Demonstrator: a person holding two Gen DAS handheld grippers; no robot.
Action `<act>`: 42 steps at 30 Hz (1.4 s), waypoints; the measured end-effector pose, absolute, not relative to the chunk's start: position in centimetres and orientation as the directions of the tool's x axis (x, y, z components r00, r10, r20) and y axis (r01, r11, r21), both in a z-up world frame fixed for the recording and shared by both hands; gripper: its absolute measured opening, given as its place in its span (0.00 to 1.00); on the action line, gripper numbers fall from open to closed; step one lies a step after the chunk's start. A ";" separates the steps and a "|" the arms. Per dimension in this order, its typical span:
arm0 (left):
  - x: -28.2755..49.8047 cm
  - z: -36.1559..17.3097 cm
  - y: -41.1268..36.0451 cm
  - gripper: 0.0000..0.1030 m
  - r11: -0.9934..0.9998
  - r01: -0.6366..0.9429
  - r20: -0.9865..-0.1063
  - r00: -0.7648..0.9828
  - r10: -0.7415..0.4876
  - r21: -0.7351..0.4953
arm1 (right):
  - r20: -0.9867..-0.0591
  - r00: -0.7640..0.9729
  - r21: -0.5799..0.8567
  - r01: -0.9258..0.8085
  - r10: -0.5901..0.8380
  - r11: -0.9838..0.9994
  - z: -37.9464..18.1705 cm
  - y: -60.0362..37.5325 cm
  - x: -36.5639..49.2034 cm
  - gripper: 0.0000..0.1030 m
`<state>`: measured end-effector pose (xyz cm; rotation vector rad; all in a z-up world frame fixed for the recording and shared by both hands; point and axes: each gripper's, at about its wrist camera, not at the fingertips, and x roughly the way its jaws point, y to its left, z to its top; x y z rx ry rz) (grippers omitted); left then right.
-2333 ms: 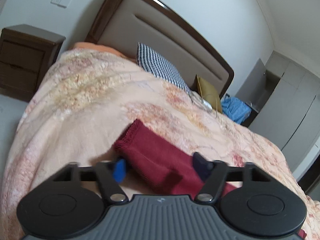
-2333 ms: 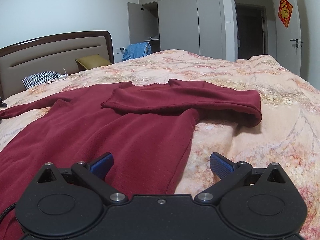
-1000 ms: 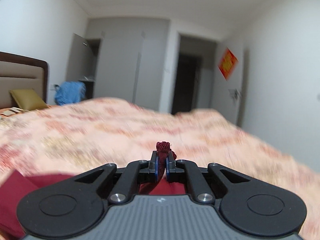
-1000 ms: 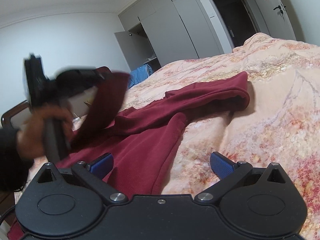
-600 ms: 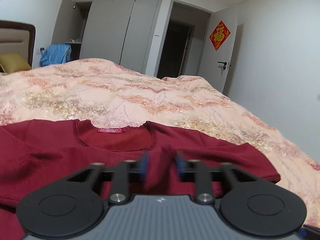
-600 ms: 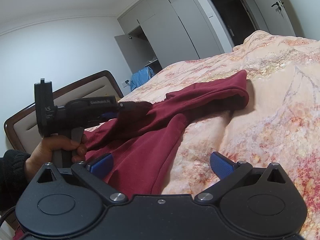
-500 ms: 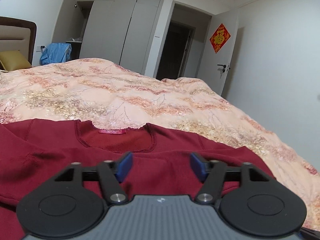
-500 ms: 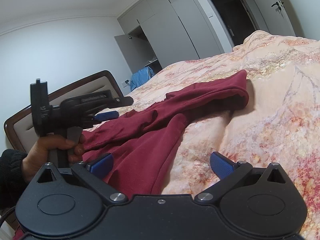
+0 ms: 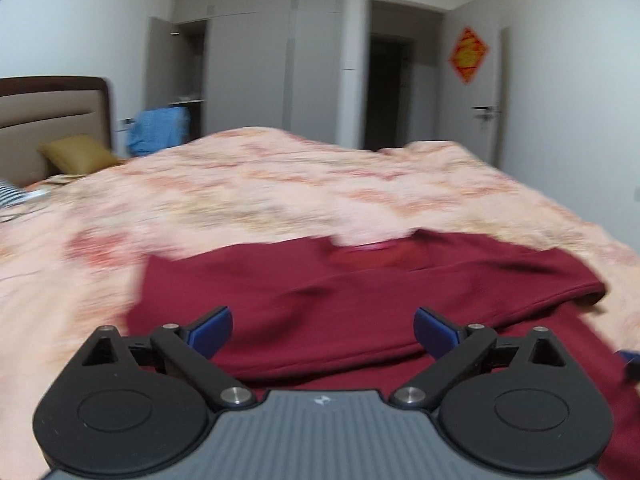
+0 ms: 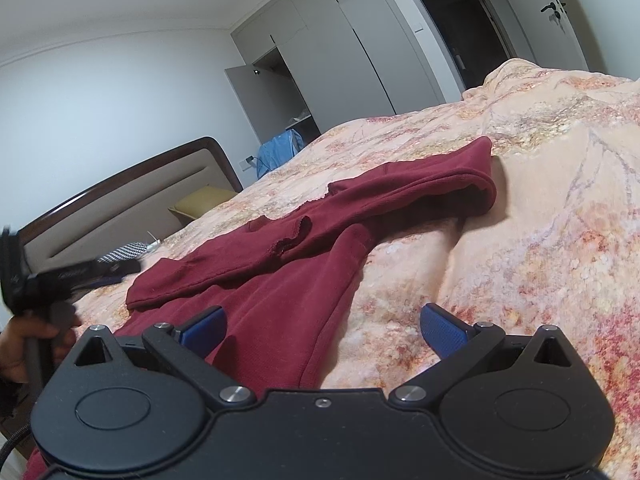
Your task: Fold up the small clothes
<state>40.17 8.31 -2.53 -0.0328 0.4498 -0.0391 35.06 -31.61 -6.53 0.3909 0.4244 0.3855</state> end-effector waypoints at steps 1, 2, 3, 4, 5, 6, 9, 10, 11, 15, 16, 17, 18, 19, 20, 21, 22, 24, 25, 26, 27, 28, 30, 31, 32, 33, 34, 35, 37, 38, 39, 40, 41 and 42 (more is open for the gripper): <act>39.7 -2.6 9.7 0.99 0.999 0.002 -0.440 0.898 -0.021 -0.042 | -0.320 0.843 0.438 -0.273 0.433 0.856 -6.5 -31.6 35.1 1.00; 39.4 -2.8 11.1 0.99 0.999 -0.028 -0.448 0.894 0.006 -0.042 | -0.323 0.844 0.437 -0.267 0.427 0.859 -6.4 -31.5 35.1 1.00; 39.1 -3.0 12.4 1.00 0.998 -0.054 -0.458 0.888 0.032 -0.035 | -0.333 0.847 0.433 -0.254 0.415 0.865 -6.1 -31.5 35.1 1.00; 38.9 -3.3 13.4 1.00 0.997 -0.076 -0.473 0.879 0.056 -0.024 | -0.348 0.848 0.426 -0.236 0.399 0.873 -5.7 -31.3 35.2 1.00; 38.8 -3.5 14.3 1.00 0.996 -0.087 -0.488 0.870 0.072 -0.009 | -0.365 0.845 0.414 -0.229 0.391 0.881 -5.2 -31.2 35.4 1.00; 38.8 -3.9 15.0 1.00 0.996 -0.089 -0.503 0.861 0.082 0.009 | -0.377 0.840 0.400 -0.233 0.390 0.887 -4.7 -31.0 35.8 1.00; 38.8 -5.0 16.4 1.00 0.994 -0.094 -0.525 0.844 0.109 0.056 | -0.392 0.842 0.320 -0.252 0.370 0.913 -3.1 -29.7 37.3 1.00; 39.1 -5.3 16.6 1.00 0.993 -0.096 -0.534 0.838 0.114 0.062 | -0.386 0.849 0.292 -0.258 0.361 0.921 -2.5 -29.2 37.9 1.00; 39.4 -5.6 16.7 1.00 0.993 -0.101 -0.544 0.831 0.120 0.064 | -0.377 0.857 0.267 -0.263 0.352 0.927 -2.0 -28.5 38.8 1.00; 40.9 -6.0 16.8 1.00 0.987 -0.133 -0.543 0.824 0.160 0.089 | -0.350 0.867 0.240 -0.282 0.354 0.929 -0.9 -25.5 43.1 1.00; 41.3 -6.1 16.9 1.00 0.986 -0.136 -0.548 0.820 0.166 0.096 | -0.353 0.863 0.248 -0.284 0.360 0.926 -0.8 -24.8 44.3 1.00; 41.9 -6.1 17.0 1.00 0.985 -0.139 -0.554 0.814 0.171 0.100 | -0.357 0.858 0.263 -0.287 0.369 0.921 -0.7 -24.1 45.6 1.00; 42.4 -6.2 17.2 1.00 0.985 -0.143 -0.559 0.811 0.175 0.100 | -0.356 0.855 0.278 -0.289 0.378 0.916 -0.8 -23.4 46.7 1.00; 42.9 -6.1 17.4 1.00 0.984 -0.151 -0.562 0.808 0.180 0.097 | -0.355 0.852 0.285 -0.293 0.385 0.913 -0.8 -22.7 47.7 1.00; 43.3 -6.1 17.7 1.00 0.983 -0.160 -0.562 0.807 0.184 0.092 | -0.356 0.850 0.282 -0.298 0.388 0.912 -0.9 -21.9 48.7 1.00; 43.6 -6.0 18.0 1.00 0.982 -0.169 -0.556 0.809 0.187 0.085 | -0.363 0.849 0.270 -0.299 0.384 0.915 -1.0 -21.0 49.6 1.00; 43.7 -6.0 18.2 1.00 0.980 -0.180 -0.547 0.814 0.194 0.080 | -0.372 0.848 0.254 -0.297 0.376 0.920 -1.1 -20.2 50.5 1.00; 43.9 -5.8 18.3 1.00 0.978 -0.193 -0.530 0.823 0.205 0.079 | -0.416 0.837 0.215 -0.291 0.357 0.932 -1.6 -18.8 52.1 1.00; 43.8 -5.8 18.3 1.00 0.977 -0.195 -0.521 0.827 0.211 0.086 | -0.449 0.830 0.189 -0.276 0.333 0.943 -2.0 -18.2 52.7 1.00; 43.8 -5.8 18.2 1.00 0.977 -0.193 -0.515 0.830 0.214 0.095 | -0.483 0.822 0.163 -0.253 0.301 0.954 -2.7 -17.7 53.2 1.00; 43.6 -6.0 18.0 1.00 0.978 -0.178 -0.512 0.833 0.208 0.108 | -0.512 0.812 0.149 -0.239 0.282 0.959 -3.4 -17.4 53.5 1.00; 43.3 -6.1 17.6 1.00 0.980 -0.153 -0.511 0.837 0.197 0.128 | -0.525 0.804 0.146 -0.237 0.278 0.960 -3.8 -17.4 53.7 1.00; 43.1 -6.4 16.8 1.00 0.981 -0.087 -0.514 0.842 0.164 0.172 | -0.520 0.806 0.155 -0.239 0.285 0.959 -4.6 -17.5 53.6 1.00; 43.0 -6.6 16.3 1.00 0.978 -0.067 -0.515 0.842 0.162 0.198 | -0.514 0.808 0.158 -0.240 0.287 0.958 -4.7 -17.6 53.6 1.00; 43.1 -6.8 15.9 1.00 0.972 -0.066 -0.512 0.840 0.177 0.227 | -0.509 0.811 0.156 -0.241 0.287 0.958 -4.9 -17.5 53.5 1.00; 43.3 -7.0 15.5 1.00 0.965 -0.073 -0.513 0.835 0.197 0.253 | -0.504 0.815 0.154 -0.243 0.288 0.958 -5.0 -17.5 53.4 1.00; 43.6 -7.2 15.2 1.00 0.957 -0.083 -0.515 0.828 0.222 0.279 | -0.498 0.817 0.154 -0.245 0.290 0.957 -5.1 -17.5 53.3 1.00; 43.8 -7.3 14.8 1.00 0.949 -0.094 -0.512 0.823 0.244 0.302 | -0.493 0.819 0.158 -0.247 0.293 0.956 -5.2 -17.6 53.2 1.00; 43.9 -7.4 14.2 1.00 0.931 -0.120 -0.482 0.829 0.285 0.344 | -0.484 0.822 0.168 -0.249 0.299 0.954 -5.3 -17.7 53.2 1.00; 43.8 -7.4 14.0 0.99 0.921 -0.135 -0.457 0.836 0.304 0.366 | -0.481 0.823 0.172 -0.250 0.302 0.953 -5.3 -17.8 53.2 1.00; 43.7 -7.3 13.8 0.96 0.911 -0.149 -0.427 0.846 0.319 0.385 | -0.479 0.823 0.175 -0.250 0.305 0.952 -5.3 -17.9 53.1 1.00; 43.5 -7.2 13.6 0.93 0.902 -0.163 -0.398 0.855 0.331 0.401 | -0.477 0.824 0.178 -0.251 0.307 0.951 -5.3 -17.9 53.2 1.00; 43.3 -7.0 13.5 0.87 0.896 -0.176 -0.372 0.864 0.339 0.409 | -0.475 0.824 0.182 -0.252 0.309 0.951 -5.2 -18.0 53.1 1.00; 43.1 -6.8 13.6 0.77 0.897 -0.177 -0.353 0.875 0.332 0.404 | -0.474 0.824 0.185 -0.253 0.312 0.950 -5.2 -18.1 53.1 1.00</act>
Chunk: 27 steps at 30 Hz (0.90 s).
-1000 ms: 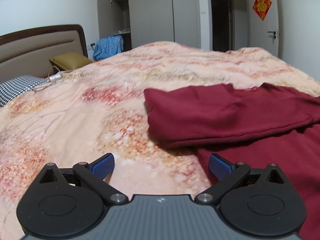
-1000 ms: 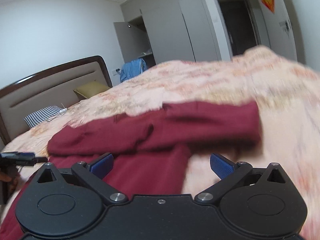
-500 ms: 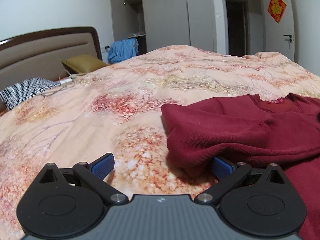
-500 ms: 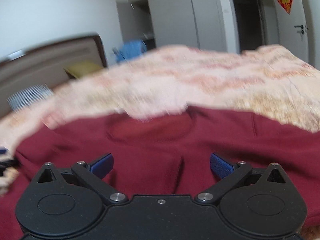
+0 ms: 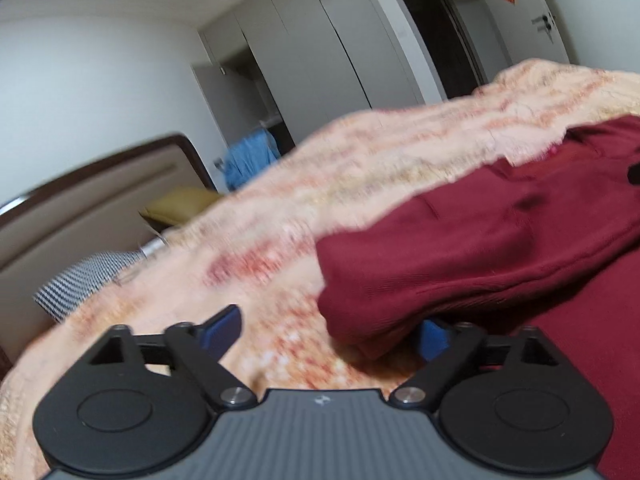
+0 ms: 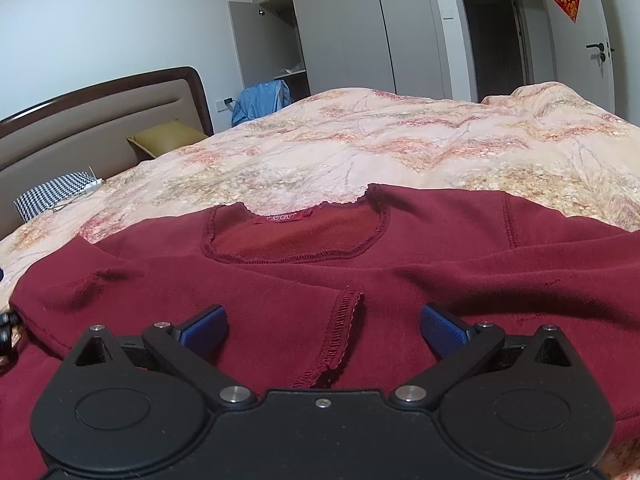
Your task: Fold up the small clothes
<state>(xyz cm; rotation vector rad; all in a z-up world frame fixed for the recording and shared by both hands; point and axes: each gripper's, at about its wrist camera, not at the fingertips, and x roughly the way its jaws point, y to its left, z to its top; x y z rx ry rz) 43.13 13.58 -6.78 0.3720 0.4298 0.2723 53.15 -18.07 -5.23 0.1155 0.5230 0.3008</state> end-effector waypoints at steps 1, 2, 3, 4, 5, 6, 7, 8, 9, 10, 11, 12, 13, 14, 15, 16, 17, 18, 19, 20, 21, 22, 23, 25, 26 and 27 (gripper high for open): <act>43.0 -6.4 13.8 0.69 0.906 -0.165 -0.341 0.888 0.309 0.390 | -0.472 0.824 0.187 -0.254 0.314 0.949 -5.2 -18.1 53.1 1.00; 42.8 -6.2 13.9 0.52 0.912 -0.154 -0.332 0.898 0.290 0.381 | -0.469 0.824 0.192 -0.255 0.317 0.948 -5.2 -18.1 53.1 1.00; 42.7 -6.0 13.8 0.41 0.909 -0.151 -0.319 0.903 0.287 0.390 | -0.467 0.824 0.197 -0.256 0.320 0.946 -5.3 -18.2 53.1 1.00; 42.6 -5.8 13.6 0.36 0.906 -0.142 -0.307 0.910 0.278 0.400 | -0.466 0.824 0.202 -0.257 0.323 0.945 -5.3 -18.3 53.1 1.00; 42.5 -5.7 13.4 0.28 0.903 -0.130 -0.303 0.914 0.270 0.410 | -0.465 0.823 0.205 -0.257 0.325 0.944 -5.3 -18.3 53.1 1.00; 42.6 -5.5 13.2 0.20 0.900 -0.118 -0.312 0.912 0.266 0.420 | -0.464 0.824 0.208 -0.257 0.327 0.944 -5.3 -18.3 53.1 1.00; 42.7 -5.4 13.1 0.17 0.898 -0.112 -0.322 0.909 0.266 0.425 | -0.463 0.824 0.209 -0.257 0.327 0.943 -5.3 -18.3 53.0 1.00; 42.7 -5.3 13.1 0.13 0.901 -0.110 -0.334 0.904 0.266 0.419 | -0.462 0.824 0.210 -0.258 0.328 0.943 -5.3 -18.4 53.0 1.00; 42.7 -5.1 13.1 0.12 0.908 -0.111 -0.349 0.899 0.265 0.403 | -0.462 0.824 0.211 -0.258 0.328 0.943 -5.3 -18.4 53.0 1.00; 42.6 -4.8 13.3 0.11 0.918 -0.116 -0.364 0.894 0.263 0.379 | -0.461 0.824 0.211 -0.258 0.329 0.943 -5.3 -18.4 53.0 1.00; 42.5 -4.7 13.7 0.11 0.931 -0.124 -0.381 0.887 0.259 0.343 | -0.461 0.824 0.211 -0.258 0.329 0.943 -5.3 -18.4 53.0 1.00; 42.3 -4.6 14.1 0.10 0.944 -0.134 -0.405 0.878 0.253 0.300 | -0.461 0.824 0.211 -0.258 0.329 0.943 -5.3 -18.4 53.0 1.00; 42.3 -4.6 14.6 0.10 0.955 -0.142 -0.434 0.866 0.248 0.261 | -0.461 0.824 0.211 -0.258 0.329 0.943 -5.3 -18.4 53.0 1.00; 42.4 -4.9 15.1 0.10 0.961 -0.149 -0.465 0.851 0.245 0.234 | -0.461 0.824 0.211 -0.258 0.329 0.943 -5.3 -18.4 53.0 1.00; 42.5 -5.4 15.5 0.10 0.965 -0.153 -0.498 0.833 0.242 0.212 | -0.461 0.824 0.211 -0.258 0.329 0.943 -5.3 -18.4 53.0 1.00; 42.6 -5.8 15.9 0.10 0.968 -0.158 -0.524 0.817 0.240 0.197 | -0.461 0.824 0.211 -0.258 0.329 0.943 -5.3 -18.4 53.0 1.00; 42.8 -6.1 16.2 0.10 0.969 -0.163 -0.539 0.808 0.239 0.186 | -0.461 0.824 0.211 -0.258 0.328 0.943 -5.3 -18.4 53.0 1.00; 42.8 -6.1 16.3 0.10 0.969 -0.167 -0.542 0.805 0.241 0.182 | -0.461 0.824 0.210 -0.258 0.328 0.943 -5.3 -18.4 53.0 1.00; 42.8 -6.2 16.3 0.10 0.968 -0.168 -0.542 0.804 0.245 0.188 | -0.461 0.824 0.211 -0.258 0.328 0.943 -5.3 -18.4 53.0 1.00; 42.8 -6.2 16.2 0.10 0.966 -0.164 -0.544 0.802 0.248 0.200 | -0.461 0.824 0.210 -0.258 0.328 0.943 -5.3 -18.4 53.0 1.00; 42.7 -6.2 16.0 0.11 0.966 -0.156 -0.547 0.801 0.245 0.205 | -0.461 0.824 0.211 -0.258 0.329 0.943 -5.3 -18.4 53.0 1.00; 42.6 -6.2 16.1 0.12 0.970 -0.145 -0.551 0.802 0.230 0.194 | -0.461 0.824 0.211 -0.258 0.329 0.943 -5.3 -18.4 53.0 1.00; 42.4 -6.2 16.2 0.17 0.974 -0.136 -0.558 0.802 0.214 0.178 | -0.462 0.824 0.209 -0.258 0.328 0.943 -5.3 -18.4 53.0 1.00; 42.0 -6.0 16.5 0.34 0.981 -0.132 -0.576 0.795 0.189 0.138 | -0.465 0.823 0.207 -0.257 0.326 0.944 -5.3 -18.4 53.0 1.00; 41.7 -5.9 16.5 0.50 0.984 -0.131 -0.582 0.794 0.175 0.117 | -0.466 0.822 0.209 -0.257 0.327 0.943 -5.1 -18.4 53.0 1.00; 41.2 -5.7 16.5 0.64 0.985 -0.138 -0.579 0.796 0.173 0.105 | -0.467 0.820 0.216 -0.256 0.330 0.942 -4.8 -18.5 52.9 1.00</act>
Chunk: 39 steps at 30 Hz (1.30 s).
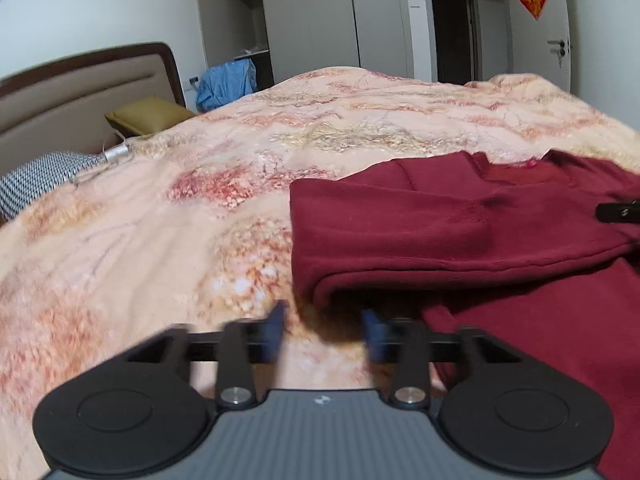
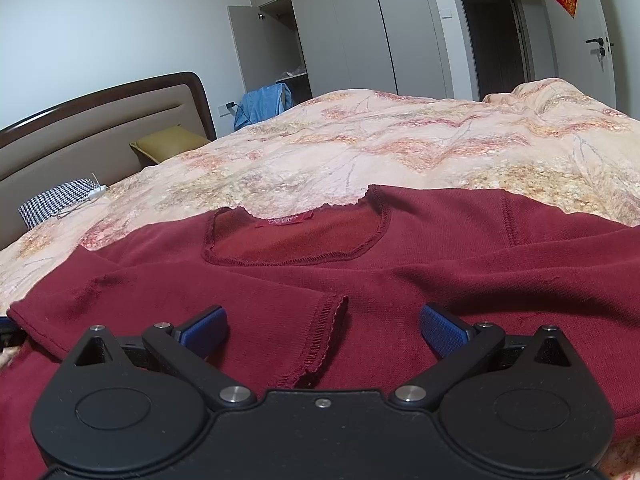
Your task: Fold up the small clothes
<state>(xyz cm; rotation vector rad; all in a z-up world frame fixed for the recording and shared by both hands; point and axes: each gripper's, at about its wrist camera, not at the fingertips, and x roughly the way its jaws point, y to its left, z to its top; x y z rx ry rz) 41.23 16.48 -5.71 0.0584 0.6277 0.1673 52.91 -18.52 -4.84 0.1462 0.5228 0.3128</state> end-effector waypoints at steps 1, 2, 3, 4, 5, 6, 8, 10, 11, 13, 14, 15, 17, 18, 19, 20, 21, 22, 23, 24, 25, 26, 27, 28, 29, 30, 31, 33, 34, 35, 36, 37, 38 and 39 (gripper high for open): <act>40.6 -5.5 16.3 0.69 0.984 -0.146 -0.576 0.798 0.177 0.099 | -0.468 0.819 0.225 -0.252 0.331 0.941 -4.4 -18.7 52.7 1.00; 40.1 -5.3 16.1 0.75 0.985 -0.147 -0.574 0.800 0.174 0.093 | -0.471 0.817 0.234 -0.250 0.334 0.940 -3.9 -18.9 52.3 1.00; 39.4 -5.1 16.0 0.79 0.986 -0.145 -0.576 0.800 0.165 0.081 | -0.474 0.811 0.245 -0.253 0.343 0.936 -3.4 -19.2 51.8 1.00; 38.7 -5.0 15.8 0.82 0.988 -0.142 -0.580 0.800 0.152 0.064 | -0.477 0.804 0.255 -0.262 0.357 0.931 -2.9 -19.5 51.2 1.00; 38.0 -4.9 15.7 0.86 0.989 -0.138 -0.584 0.800 0.139 0.046 | -0.479 0.795 0.260 -0.276 0.372 0.925 -2.5 -19.8 50.4 1.00; 37.2 -4.7 15.6 0.89 0.990 -0.137 -0.587 0.800 0.127 0.026 | -0.484 0.786 0.257 -0.293 0.385 0.921 -2.0 -20.2 49.4 1.00; 35.7 -4.5 15.3 0.96 0.991 -0.133 -0.597 0.796 0.096 -0.019 | -0.500 0.773 0.227 -0.317 0.390 0.921 -1.3 -20.7 47.0 1.00; 34.0 -4.5 14.9 0.98 0.991 -0.124 -0.612 0.788 0.063 -0.058 | -0.511 0.773 0.194 -0.323 0.377 0.926 -0.7 -21.6 44.2 1.00; 33.1 -4.5 14.7 0.99 0.990 -0.118 -0.619 0.784 0.048 -0.073 | -0.514 0.776 0.183 -0.317 0.365 0.931 -0.6 -22.1 42.5 1.00; 31.3 -4.5 14.1 1.00 0.989 -0.101 -0.633 0.774 0.012 -0.105 | -0.513 0.786 0.179 -0.294 0.345 0.939 -0.5 -23.3 38.9 1.00; 30.3 -4.6 13.7 1.00 0.988 -0.093 -0.639 0.769 -0.006 -0.121 | -0.513 0.788 0.179 -0.290 0.341 0.940 -0.6 -23.9 37.0 1.00; 29.3 -4.7 13.2 1.00 0.987 -0.086 -0.645 0.764 -0.020 -0.133 | -0.514 0.789 0.177 -0.286 0.336 0.942 -0.7 -24.5 35.3 1.00; 27.3 -4.9 12.3 1.00 0.987 -0.072 -0.659 0.751 -0.042 -0.145 | -0.514 0.800 0.161 -0.265 0.310 0.951 -0.9 -25.5 31.6 1.00; 26.3 -5.1 11.8 1.00 0.987 -0.064 -0.661 0.748 -0.050 -0.147 | -0.513 0.807 0.146 -0.254 0.292 0.956 -1.2 -26.0 29.8 1.00; 25.4 -5.2 11.4 1.00 0.988 -0.057 -0.662 0.748 -0.052 -0.142 | -0.513 0.815 0.129 -0.238 0.270 0.963 -1.4 -26.4 28.3 1.00; 24.6 -5.3 10.9 1.00 0.990 -0.054 -0.664 0.746 -0.048 -0.132 | -0.514 0.822 0.109 -0.220 0.245 0.969 -1.6 -26.7 26.8 1.00; 23.9 -5.4 10.5 1.00 0.991 -0.052 -0.667 0.744 -0.043 -0.122 | -0.517 0.827 0.088 -0.204 0.220 0.975 -2.0 -27.0 25.5 1.00; 23.3 -5.5 10.1 1.00 0.992 -0.053 -0.669 0.742 -0.038 -0.114 | -0.522 0.829 0.064 -0.195 0.200 0.979 -2.4 -27.2 24.3 1.00; 22.7 -5.6 9.9 1.00 0.992 -0.060 -0.672 0.740 -0.030 -0.110 | -0.528 0.830 0.038 -0.186 0.178 0.982 -2.8 -27.2 23.2 1.00; 22.3 -5.8 9.6 1.00 0.992 -0.073 -0.679 0.734 -0.020 -0.107 | -0.536 0.829 0.019 -0.175 0.158 0.984 -3.3 -27.3 22.3 1.00; 21.9 -5.8 9.5 1.00 0.991 -0.084 -0.686 0.727 -0.012 -0.106 | -0.543 0.827 0.011 -0.170 0.149 0.985 -3.7 -27.3 21.5 1.00; 21.6 -5.8 9.3 1.00 0.990 -0.092 -0.691 0.723 -0.007 -0.106 | -0.542 0.828 0.005 -0.170 0.145 0.985 -3.9 -27.3 20.7 1.00; 21.3 -5.9 9.2 1.00 0.989 -0.099 -0.694 0.720 -0.003 -0.106 | -0.531 0.838 -0.023 -0.161 0.124 0.987 -4.0 -27.4 20.0 1.00; 21.1 -5.9 9.2 1.00 0.988 -0.107 -0.698 0.716 0.002 -0.108 | -0.519 0.852 -0.081 -0.127 0.066 0.989 -4.1 -27.3 19.6 1.00; 21.0 -6.1 9.2 1.00 0.987 -0.118 -0.703 0.711 0.006 -0.111 | -0.507 0.862 -0.154 -0.073 -0.016 0.985 -4.2 -27.2 19.3 1.00; 20.9 -6.1 9.4 1.00 0.984 -0.131 -0.708 0.706 0.009 -0.118 | -0.497 0.865 -0.192 -0.031 -0.070 0.981 -4.2 -27.5 19.0 1.00; 20.8 -6.1 9.5 1.00 0.981 -0.143 -0.711 0.703 0.009 -0.129 | -0.495 0.864 -0.180 0.003 -0.093 0.984 -4.1 -28.0 18.8 1.00; 20.4 -6.1 9.7 1.00 0.976 -0.163 -0.719 0.695 0.011 -0.142 | -0.515 0.849 -0.119 0.066 -0.118 0.991 -4.0 -29.6 18.4 1.00; 20.3 -6.0 9.7 1.00 0.974 -0.172 -0.723 0.691 0.013 -0.147 | -0.531 0.839 -0.096 0.082 -0.121 0.992 -4.0 -30.3 18.3 1.00; 20.1 -5.9 9.8 1.00 0.973 -0.178 -0.726 0.688 0.014 -0.150 | -0.542 0.833 -0.067 0.086 -0.108 0.994 -4.0 -30.8 18.0 1.00; 19.8 -5.7 9.8 1.00 0.972 -0.181 -0.727 0.686 0.014 -0.152 | -0.545 0.834 -0.037 0.083 -0.089 0.996 -4.0 -31.2 17.6 1.00; 19.5 -5.6 9.7 1.00 0.972 -0.179 -0.725 0.689 0.013 -0.153 | -0.542 0.837 -0.027 0.076 -0.078 0.997 -3.9 -31.3 17.3 1.00; 19.0 -5.4 9.6 1.00 0.973 -0.172 -0.717 0.697 0.012 -0.151 | -0.533 0.842 -0.046 0.068 -0.082 0.997 -3.7 -31.2 16.9 1.00; 18.5 -5.2 9.4 1.00 0.976 -0.162 -0.705 0.709 0.014 -0.144 | -0.517 0.851 -0.074 0.061 -0.091 0.995 -3.4 -30.7 16.4 1.00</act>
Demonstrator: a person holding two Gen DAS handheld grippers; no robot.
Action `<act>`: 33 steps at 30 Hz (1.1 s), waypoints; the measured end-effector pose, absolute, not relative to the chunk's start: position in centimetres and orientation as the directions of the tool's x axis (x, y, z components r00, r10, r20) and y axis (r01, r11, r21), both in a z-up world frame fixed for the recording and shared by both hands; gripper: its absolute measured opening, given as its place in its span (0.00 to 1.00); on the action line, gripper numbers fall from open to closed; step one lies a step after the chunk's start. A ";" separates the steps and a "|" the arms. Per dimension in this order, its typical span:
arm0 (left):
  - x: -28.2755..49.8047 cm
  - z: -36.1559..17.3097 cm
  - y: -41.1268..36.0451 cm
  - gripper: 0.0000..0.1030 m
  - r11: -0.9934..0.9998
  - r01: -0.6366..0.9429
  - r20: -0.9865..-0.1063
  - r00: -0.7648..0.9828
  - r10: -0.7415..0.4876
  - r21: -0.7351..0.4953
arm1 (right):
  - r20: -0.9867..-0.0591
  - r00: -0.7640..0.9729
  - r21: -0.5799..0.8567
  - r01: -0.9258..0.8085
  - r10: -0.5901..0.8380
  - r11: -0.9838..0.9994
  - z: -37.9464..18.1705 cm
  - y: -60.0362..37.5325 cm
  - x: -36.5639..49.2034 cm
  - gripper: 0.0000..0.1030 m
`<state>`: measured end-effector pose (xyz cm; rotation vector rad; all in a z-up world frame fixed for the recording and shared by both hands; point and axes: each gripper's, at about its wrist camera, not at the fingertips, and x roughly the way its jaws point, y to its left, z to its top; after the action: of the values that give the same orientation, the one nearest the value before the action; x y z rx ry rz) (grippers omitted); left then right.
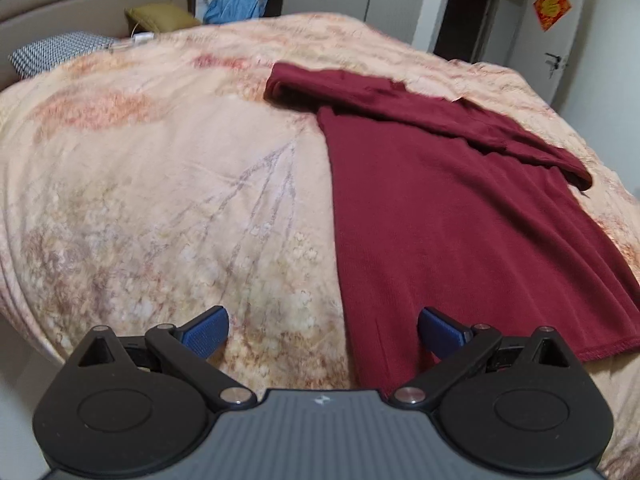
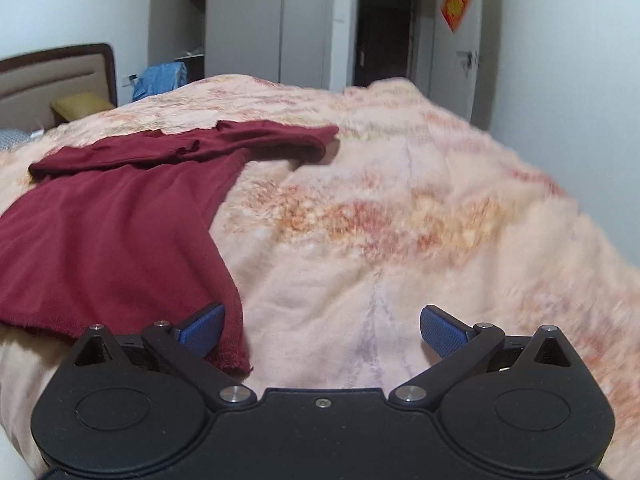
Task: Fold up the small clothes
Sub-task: 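Move both grippers to the side edge of the sweater body, then grasp the sweater side edge with the left gripper while the right gripper grasps it too, lifting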
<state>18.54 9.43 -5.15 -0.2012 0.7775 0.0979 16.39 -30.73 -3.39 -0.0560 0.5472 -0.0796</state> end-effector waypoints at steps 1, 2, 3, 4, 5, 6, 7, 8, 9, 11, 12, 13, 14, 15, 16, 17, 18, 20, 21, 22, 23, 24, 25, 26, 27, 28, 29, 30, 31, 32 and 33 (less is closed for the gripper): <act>18.0 -4.9 9.2 1.00 0.980 -0.150 -0.691 0.723 0.017 -0.133 | -0.496 0.864 -0.098 0.048 -0.091 0.994 -3.1 -30.4 15.9 1.00; 17.5 -4.6 9.0 1.00 0.983 -0.136 -0.677 0.736 0.019 -0.120 | -0.471 0.878 -0.118 0.027 -0.080 0.993 -2.7 -29.9 15.2 1.00; 17.0 -4.4 8.8 1.00 0.987 -0.119 -0.661 0.750 0.018 -0.108 | -0.446 0.893 -0.141 -0.008 -0.057 0.990 -2.4 -29.3 14.6 1.00; 16.5 -4.2 8.5 1.00 0.990 -0.101 -0.646 0.763 0.015 -0.096 | -0.423 0.906 -0.170 -0.053 -0.024 0.984 -2.2 -28.6 14.1 1.00; 16.1 -4.1 8.1 1.00 0.993 -0.081 -0.632 0.775 0.012 -0.081 | -0.405 0.914 -0.208 -0.104 0.012 0.973 -2.0 -27.8 13.7 1.00; 15.7 -3.9 7.6 1.00 0.996 -0.061 -0.620 0.785 0.009 -0.064 | -0.392 0.919 -0.252 -0.154 0.045 0.956 -2.0 -27.0 13.2 1.00; 15.4 -3.8 7.2 1.00 0.998 -0.043 -0.608 0.794 0.005 -0.047 | -0.386 0.919 -0.296 -0.199 0.073 0.934 -2.0 -26.1 12.7 1.00; 15.1 -3.8 6.7 1.00 0.999 -0.023 -0.599 0.801 0.000 -0.031 | -0.388 0.916 -0.339 -0.244 0.102 0.909 -2.1 -25.2 12.4 1.00; 14.8 -3.8 6.1 1.00 1.000 -0.003 -0.592 0.806 -0.007 -0.016 | -0.392 0.911 -0.377 -0.287 0.128 0.881 -2.3 -24.4 12.1 1.00; 14.4 -4.0 5.0 1.00 0.999 0.038 -0.586 0.810 -0.026 0.008 | -0.397 0.905 -0.465 -0.339 0.150 0.818 -3.1 -22.9 11.6 1.00; 14.3 -4.2 4.5 1.00 0.998 0.057 -0.588 0.808 -0.034 0.020 | -0.393 0.909 -0.518 -0.340 0.135 0.785 -3.7 -22.2 11.5 1.00; 14.3 -4.4 4.0 1.00 0.997 0.071 -0.591 0.805 -0.039 0.031 | -0.388 0.915 -0.568 -0.330 0.109 0.754 -4.4 -21.5 11.6 0.99; 14.3 -4.6 3.4 1.00 0.996 0.084 -0.595 0.803 -0.044 0.040 | -0.382 0.920 -0.606 -0.319 0.085 0.729 -5.0 -21.0 11.7 0.99; 14.3 -4.9 2.9 1.00 0.994 0.098 -0.597 0.800 -0.051 0.046 | -0.372 0.925 -0.628 -0.310 0.074 0.714 -5.4 -20.6 11.9 0.99; 14.2 -5.1 2.5 1.00 0.992 0.112 -0.600 0.798 -0.059 0.051 | -0.358 0.931 -0.639 -0.300 0.071 0.708 -5.6 -20.3 12.0 0.99; 14.2 -5.3 2.1 1.00 0.990 0.125 -0.603 0.795 -0.065 0.059 | -0.340 0.938 -0.653 -0.288 0.069 0.701 -5.8 -20.0 12.1 0.99; 14.2 -5.5 1.7 1.00 0.988 0.137 -0.605 0.793 -0.069 0.067 | -0.316 0.946 -0.672 -0.273 0.066 0.688 -6.1 -19.7 12.3 0.99; 14.2 -5.8 1.0 1.00 0.983 0.159 -0.605 0.793 -0.076 0.086 | -0.264 0.963 -0.717 -0.234 0.055 0.657 -6.5 -18.8 12.7 0.99; 14.3 -5.9 0.5 1.00 0.980 0.173 -0.604 0.793 -0.081 0.095 | -0.240 0.969 -0.733 -0.219 0.056 0.644 -6.8 -18.4 13.0 0.99; 14.3 -6.1 0.1 1.00 0.977 0.186 -0.602 0.793 -0.087 0.104 | -0.225 0.972 -0.744 -0.214 0.064 0.633 -7.0 -18.2 13.2 0.94; 14.2 -6.2 -0.3 1.00 0.973 0.198 -0.600 0.794 -0.092 0.114 | -0.225 0.971 -0.746 -0.227 0.084 0.627 -7.0 -17.9 13.4 0.88; 14.2 -6.3 -0.8 1.00 0.969 0.211 -0.597 0.796 -0.096 0.126 | -0.239 0.965 -0.740 -0.253 0.107 0.623 -6.9 -17.8 13.7 0.75; 14.1 -6.4 -1.2 1.00 0.965 0.221 -0.592 0.800 -0.098 0.139 | -0.254 0.959 -0.733 -0.275 0.125 0.622 -6.8 -17.5 13.9 0.64; 14.1 -6.6 -1.7 1.00 0.962 0.227 -0.585 0.805 -0.096 0.154 | -0.265 0.954 -0.727 -0.294 0.141 0.621 -6.5 -17.3 13.9 0.58; 14.0 -6.7 -2.1 1.00 0.958 0.231 -0.576 0.812 -0.093 0.171 | -0.273 0.948 -0.719 -0.314 0.163 0.620 -6.2 -17.1 13.9 0.46; 14.0 -6.8 -2.5 1.00 0.954 0.232 -0.568 0.819 -0.086 0.189 | -0.281 0.941 -0.712 -0.335 0.186 0.618 -5.8 -17.0 13.9 0.37; 14.0 -7.0 -2.9 1.00 0.951 0.231 -0.562 0.824 -0.078 0.207 | -0.285 0.937 -0.704 -0.348 0.202 0.620 -5.4 -16.9 13.9 0.34; 14.2 -7.2 -3.3 1.00 0.947 0.229 -0.557 0.828 -0.067 0.226 | -0.288 0.933 -0.693 -0.358 0.215 0.626 -5.0 -16.9 13.9 0.28; 14.3 -7.4 -3.7 1.00 0.943 0.228 -0.553 0.831 -0.058 0.243 | -0.291 0.929 -0.678 -0.369 0.228 0.635 -4.4 -16.9 13.9 0.19; 14.4 -7.5 -4.0 1.00 0.939 0.228 -0.550 0.834 -0.053 0.256 | -0.294 0.925 -0.660 -0.378 0.240 0.650 -3.8 -16.9 14.0 0.15; 14.6 -7.6 -4.2 1.00 0.937 0.230 -0.545 0.837 -0.052 0.264 | -0.296 0.922 -0.638 -0.385 0.249 0.667 -3.1 -17.0 14.2 0.11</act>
<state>14.56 -4.21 -7.63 0.3290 0.5623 -0.1521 14.16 -16.98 -3.06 -0.7609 0.1902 0.3604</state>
